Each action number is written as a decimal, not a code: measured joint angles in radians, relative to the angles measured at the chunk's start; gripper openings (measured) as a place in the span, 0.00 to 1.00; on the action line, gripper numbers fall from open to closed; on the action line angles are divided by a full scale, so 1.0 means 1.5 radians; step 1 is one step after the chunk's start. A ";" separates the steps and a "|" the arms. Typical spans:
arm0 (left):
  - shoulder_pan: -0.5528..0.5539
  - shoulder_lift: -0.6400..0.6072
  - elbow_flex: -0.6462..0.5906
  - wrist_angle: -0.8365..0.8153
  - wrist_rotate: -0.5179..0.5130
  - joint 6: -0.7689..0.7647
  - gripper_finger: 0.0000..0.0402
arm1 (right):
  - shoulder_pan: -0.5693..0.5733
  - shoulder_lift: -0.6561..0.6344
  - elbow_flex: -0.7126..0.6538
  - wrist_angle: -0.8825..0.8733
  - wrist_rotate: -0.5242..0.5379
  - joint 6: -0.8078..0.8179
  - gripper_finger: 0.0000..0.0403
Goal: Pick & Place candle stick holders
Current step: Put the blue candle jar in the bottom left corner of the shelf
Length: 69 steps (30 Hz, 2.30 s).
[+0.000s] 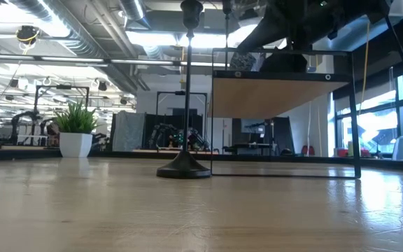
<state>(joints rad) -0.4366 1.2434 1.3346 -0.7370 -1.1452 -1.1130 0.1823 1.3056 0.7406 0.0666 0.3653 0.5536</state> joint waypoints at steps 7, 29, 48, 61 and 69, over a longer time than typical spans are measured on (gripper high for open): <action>0.000 0.000 0.000 0.000 0.000 0.000 0.83 | 0.000 0.000 0.000 -0.003 0.000 0.000 0.75; 0.000 0.000 0.000 0.005 0.000 0.000 0.83 | 0.000 0.000 0.001 -0.042 0.000 0.010 0.82; 0.000 0.000 0.000 0.006 -0.003 0.000 0.83 | 0.002 0.000 0.082 -0.169 -0.001 -0.012 0.82; 0.000 0.000 0.000 0.007 -0.008 0.000 0.83 | 0.001 0.023 0.083 -0.169 -0.017 -0.002 0.82; 0.000 0.000 0.000 0.009 -0.008 -0.002 0.83 | 0.002 0.023 0.083 -0.162 -0.021 -0.007 0.83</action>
<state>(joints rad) -0.4368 1.2434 1.3346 -0.7230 -1.1570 -1.1160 0.1848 1.3407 0.8646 -0.1768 0.3340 0.5435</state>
